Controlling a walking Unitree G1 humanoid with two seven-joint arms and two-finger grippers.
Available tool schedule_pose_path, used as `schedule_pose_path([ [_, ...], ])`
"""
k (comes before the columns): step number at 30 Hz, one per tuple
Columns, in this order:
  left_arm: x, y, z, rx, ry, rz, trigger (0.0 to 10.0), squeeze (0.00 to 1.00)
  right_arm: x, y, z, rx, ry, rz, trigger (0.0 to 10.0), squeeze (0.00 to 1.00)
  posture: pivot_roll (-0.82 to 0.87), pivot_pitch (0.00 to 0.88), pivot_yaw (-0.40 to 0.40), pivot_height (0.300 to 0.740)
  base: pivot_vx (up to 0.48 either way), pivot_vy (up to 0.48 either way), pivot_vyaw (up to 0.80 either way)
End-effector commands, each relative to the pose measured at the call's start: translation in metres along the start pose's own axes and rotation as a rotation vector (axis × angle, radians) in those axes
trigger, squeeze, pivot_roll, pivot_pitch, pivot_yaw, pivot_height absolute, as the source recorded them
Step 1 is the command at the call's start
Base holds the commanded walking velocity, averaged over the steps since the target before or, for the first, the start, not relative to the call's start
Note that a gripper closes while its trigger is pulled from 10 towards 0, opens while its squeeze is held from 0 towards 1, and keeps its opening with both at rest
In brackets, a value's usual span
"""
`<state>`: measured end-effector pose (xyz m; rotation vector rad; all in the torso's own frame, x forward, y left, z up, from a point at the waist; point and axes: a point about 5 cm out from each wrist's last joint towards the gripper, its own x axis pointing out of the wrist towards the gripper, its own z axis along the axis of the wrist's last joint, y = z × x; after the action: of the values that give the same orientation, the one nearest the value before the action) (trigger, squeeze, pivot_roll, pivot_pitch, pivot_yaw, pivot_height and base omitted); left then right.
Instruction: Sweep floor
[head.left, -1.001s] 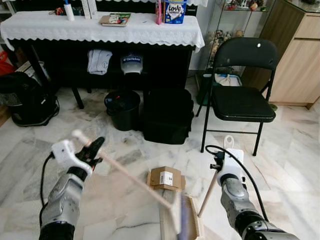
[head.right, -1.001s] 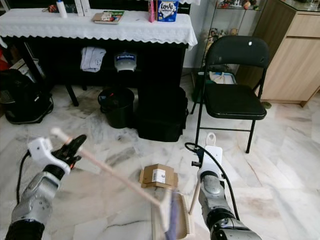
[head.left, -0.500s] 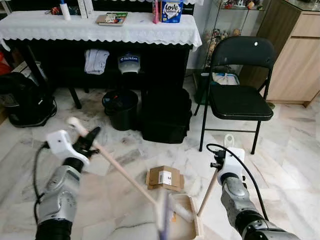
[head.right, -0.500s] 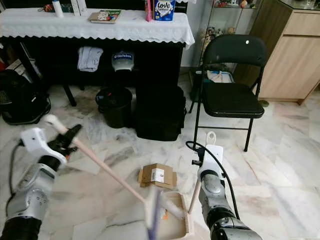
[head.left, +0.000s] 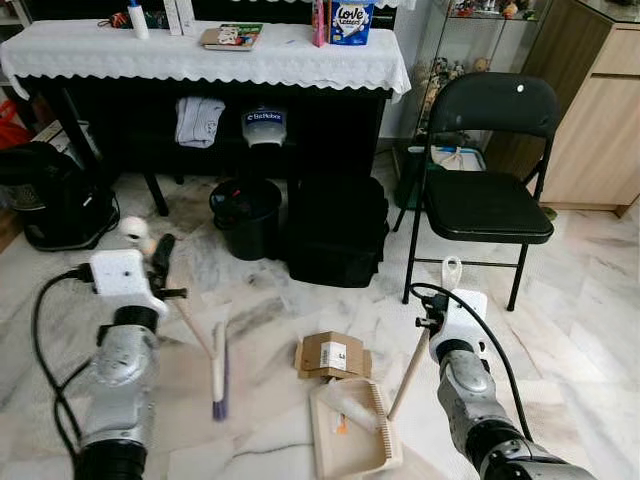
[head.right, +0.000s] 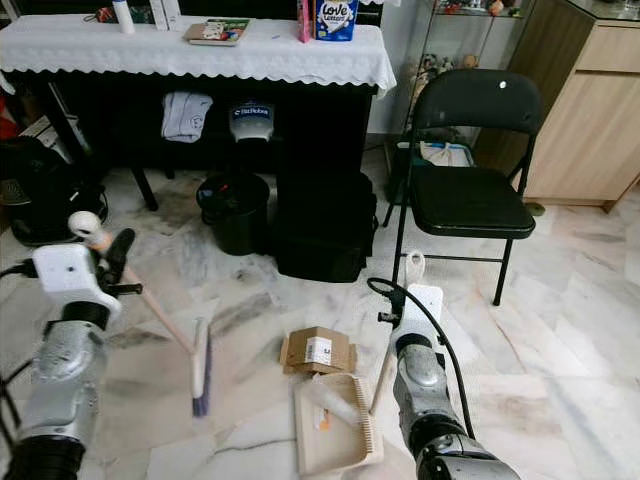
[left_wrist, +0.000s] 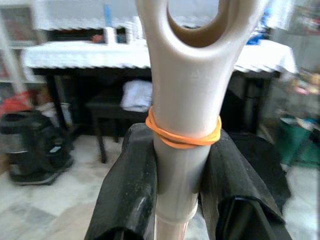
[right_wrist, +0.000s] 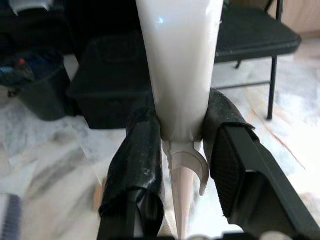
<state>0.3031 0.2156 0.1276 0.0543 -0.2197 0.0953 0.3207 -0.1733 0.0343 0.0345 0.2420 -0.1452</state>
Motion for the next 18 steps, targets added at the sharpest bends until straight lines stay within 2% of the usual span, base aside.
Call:
schedule_pose_path([
  [1,0.003,-0.001,0.008,0.024,-0.054,0.004,10.0,0.0,0.007,0.003,0.023,-0.011,-0.109,0.014,10.0,0.0,0.08,0.0,-0.016,0.74,0.0,0.0,0.0],
  [8,0.003,-0.001,0.008,0.039,-0.065,0.022,10.0,0.0,0.008,0.009,0.043,0.029,-0.225,0.035,10.0,0.0,0.06,0.0,-0.003,0.74,0.0,0.0,0.0],
  [18,-0.001,-0.009,0.005,0.029,-0.073,0.016,10.0,0.0,0.001,0.019,0.055,0.085,-0.335,0.049,10.0,0.0,0.05,0.0,0.005,0.74,0.0,0.0,0.0],
])
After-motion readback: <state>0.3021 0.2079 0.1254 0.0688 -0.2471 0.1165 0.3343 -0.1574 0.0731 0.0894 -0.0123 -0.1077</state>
